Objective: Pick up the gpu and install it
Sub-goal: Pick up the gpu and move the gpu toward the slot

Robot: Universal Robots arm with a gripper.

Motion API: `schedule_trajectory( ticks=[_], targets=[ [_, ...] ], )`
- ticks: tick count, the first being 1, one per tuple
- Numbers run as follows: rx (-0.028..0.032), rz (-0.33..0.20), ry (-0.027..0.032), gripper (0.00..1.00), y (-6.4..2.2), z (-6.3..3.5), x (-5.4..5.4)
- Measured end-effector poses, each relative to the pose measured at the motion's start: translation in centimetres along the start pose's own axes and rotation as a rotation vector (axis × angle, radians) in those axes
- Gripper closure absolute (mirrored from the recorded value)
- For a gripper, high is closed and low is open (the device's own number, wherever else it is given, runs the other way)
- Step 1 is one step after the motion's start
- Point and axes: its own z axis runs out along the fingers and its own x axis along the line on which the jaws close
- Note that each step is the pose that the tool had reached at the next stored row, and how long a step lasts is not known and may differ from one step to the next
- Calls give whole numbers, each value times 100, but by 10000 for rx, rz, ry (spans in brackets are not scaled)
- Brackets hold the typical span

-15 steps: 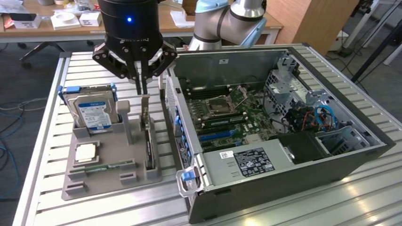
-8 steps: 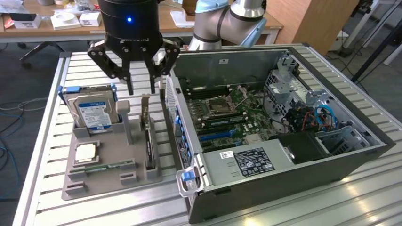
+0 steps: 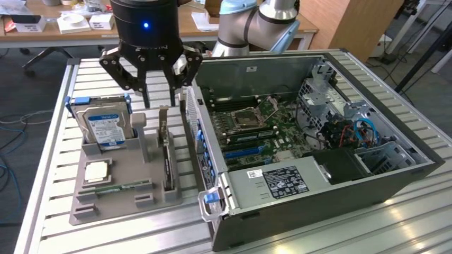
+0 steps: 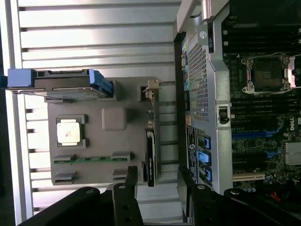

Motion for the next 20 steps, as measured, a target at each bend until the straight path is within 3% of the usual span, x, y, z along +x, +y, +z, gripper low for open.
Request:
schedule_trajectory(
  ticks=[20],
  targets=[
    [-2,1,-22,53,-16,365,10]
  ],
)
